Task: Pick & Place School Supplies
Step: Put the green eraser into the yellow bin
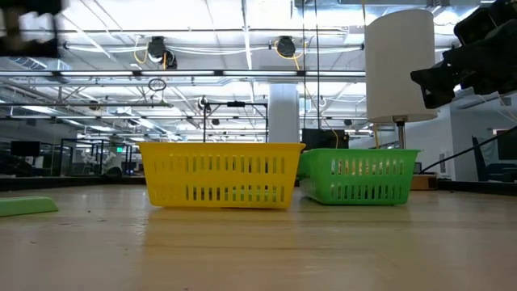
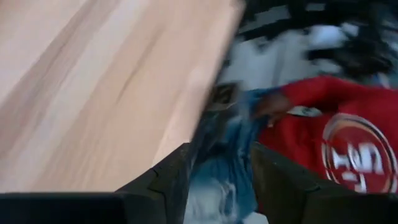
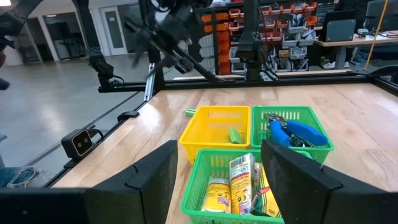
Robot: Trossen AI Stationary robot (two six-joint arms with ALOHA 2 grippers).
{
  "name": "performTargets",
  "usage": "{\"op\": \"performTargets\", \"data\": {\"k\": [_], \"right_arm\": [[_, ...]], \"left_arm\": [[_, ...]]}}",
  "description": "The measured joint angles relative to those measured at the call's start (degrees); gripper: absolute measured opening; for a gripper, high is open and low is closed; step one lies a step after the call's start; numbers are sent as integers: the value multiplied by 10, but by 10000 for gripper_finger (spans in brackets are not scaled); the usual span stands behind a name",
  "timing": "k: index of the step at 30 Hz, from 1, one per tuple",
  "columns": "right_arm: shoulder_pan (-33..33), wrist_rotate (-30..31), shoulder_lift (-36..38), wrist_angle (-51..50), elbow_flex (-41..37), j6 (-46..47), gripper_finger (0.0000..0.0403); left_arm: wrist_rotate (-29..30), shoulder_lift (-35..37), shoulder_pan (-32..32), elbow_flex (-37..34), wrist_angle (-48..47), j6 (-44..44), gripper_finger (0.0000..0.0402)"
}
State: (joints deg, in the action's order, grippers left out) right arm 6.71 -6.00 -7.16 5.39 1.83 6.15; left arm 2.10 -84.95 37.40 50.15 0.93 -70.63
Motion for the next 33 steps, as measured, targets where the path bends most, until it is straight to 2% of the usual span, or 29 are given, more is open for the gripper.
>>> {"op": "performTargets", "data": {"k": [2, 4, 9, 15, 23, 27, 30, 33], "right_arm": [[0, 0, 0, 0, 0, 0, 226], [0, 0, 0, 0, 0, 0, 226], [0, 0, 0, 0, 0, 0, 226], [0, 0, 0, 0, 0, 0, 226], [0, 0, 0, 0, 0, 0, 226], [0, 0, 0, 0, 0, 0, 226], [0, 0, 0, 0, 0, 0, 226], [0, 0, 0, 0, 0, 0, 226]], "left_arm": [[-14, 0, 4, 0, -57, -88, 159], [-16, 0, 4, 0, -109, -131, 151], [0, -3, 4, 0, -222, -166, 131], [19, -3, -5, 0, -285, -185, 116], [52, -3, -20, 0, -326, -167, 117], [112, -3, -22, 0, -282, -150, 118], [143, -3, -23, 0, -259, -97, 118], [109, -3, -32, 0, -268, -48, 118]]}}
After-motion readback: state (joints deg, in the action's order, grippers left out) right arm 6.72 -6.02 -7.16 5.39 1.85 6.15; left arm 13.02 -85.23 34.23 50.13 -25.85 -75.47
